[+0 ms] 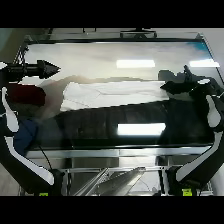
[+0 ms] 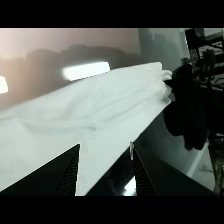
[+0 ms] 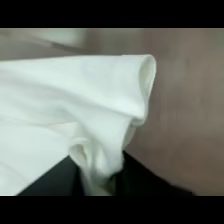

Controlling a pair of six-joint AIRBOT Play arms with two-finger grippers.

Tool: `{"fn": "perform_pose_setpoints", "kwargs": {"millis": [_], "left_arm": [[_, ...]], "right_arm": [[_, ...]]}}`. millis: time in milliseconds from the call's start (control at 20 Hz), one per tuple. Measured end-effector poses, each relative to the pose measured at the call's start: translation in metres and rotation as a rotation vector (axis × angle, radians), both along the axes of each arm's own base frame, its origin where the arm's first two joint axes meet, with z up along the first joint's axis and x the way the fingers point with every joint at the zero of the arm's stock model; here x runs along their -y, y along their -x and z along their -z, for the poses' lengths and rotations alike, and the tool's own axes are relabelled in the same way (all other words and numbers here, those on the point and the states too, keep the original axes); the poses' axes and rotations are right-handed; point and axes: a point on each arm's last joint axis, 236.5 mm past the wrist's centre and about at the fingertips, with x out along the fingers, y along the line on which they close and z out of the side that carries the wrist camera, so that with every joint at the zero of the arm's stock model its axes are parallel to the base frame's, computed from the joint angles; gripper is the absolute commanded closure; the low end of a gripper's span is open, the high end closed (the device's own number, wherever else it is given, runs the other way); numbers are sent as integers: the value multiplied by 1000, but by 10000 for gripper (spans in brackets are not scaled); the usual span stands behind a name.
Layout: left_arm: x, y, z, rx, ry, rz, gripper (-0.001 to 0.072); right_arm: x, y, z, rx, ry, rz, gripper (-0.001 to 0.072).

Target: Fold the shirts.

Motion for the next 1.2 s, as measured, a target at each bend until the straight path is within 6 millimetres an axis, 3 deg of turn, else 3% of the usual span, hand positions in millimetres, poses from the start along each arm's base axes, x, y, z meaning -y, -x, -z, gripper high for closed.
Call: {"fn": "perform_pose_setpoints", "kwargs": {"millis": [50,100,300,400,550,650,800,1000,1200], "left_arm": [[9,4,0,-8,3,26,623],[20,8,-1,-12,5,55,708],[79,16,0,-15,3,155,709],[120,20,16,-43,-32,199,708],[186,28,68,-118,-149,239,709],[231,34,108,-147,-223,249,709],[288,41,152,-137,-284,237,709],[326,38,178,-112,-307,176,708],[338,34,177,-100,-288,147,708]], "right_arm": [[-3,1,1,-7,-3,-13,694],[-7,1,-1,-6,-11,-24,695],[-23,-6,-21,22,-73,-48,696],[-28,-7,-38,32,-100,-61,696],[-39,-3,-76,59,-148,-95,696],[-52,3,-115,96,-209,-126,696],[-72,15,-174,161,-296,-175,696],[-98,34,-234,219,-367,-235,696],[-116,47,-268,248,-403,-271,696]]}}
